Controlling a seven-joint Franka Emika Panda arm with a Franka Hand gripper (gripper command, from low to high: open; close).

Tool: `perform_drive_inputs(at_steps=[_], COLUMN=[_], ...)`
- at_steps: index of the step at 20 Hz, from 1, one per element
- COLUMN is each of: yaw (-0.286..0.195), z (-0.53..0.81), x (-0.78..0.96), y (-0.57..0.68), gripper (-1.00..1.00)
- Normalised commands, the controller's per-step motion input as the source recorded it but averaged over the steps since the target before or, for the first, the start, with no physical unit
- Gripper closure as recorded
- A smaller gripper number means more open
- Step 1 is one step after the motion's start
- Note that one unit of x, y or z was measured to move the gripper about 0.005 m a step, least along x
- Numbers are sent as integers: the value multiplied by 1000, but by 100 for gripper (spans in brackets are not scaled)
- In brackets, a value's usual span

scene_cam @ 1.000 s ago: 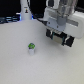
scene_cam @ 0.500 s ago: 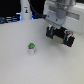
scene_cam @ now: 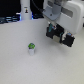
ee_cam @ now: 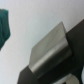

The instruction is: Open the kcup holder, insert the kcup into the holder, and close the kcup holder

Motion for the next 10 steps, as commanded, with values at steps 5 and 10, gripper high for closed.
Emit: perform_drive_inputs(at_steps=[5,10], yaw=[-282,-283], z=[-37,-105], x=[-146,-291], y=[-427,-361], gripper=[-100,-100])
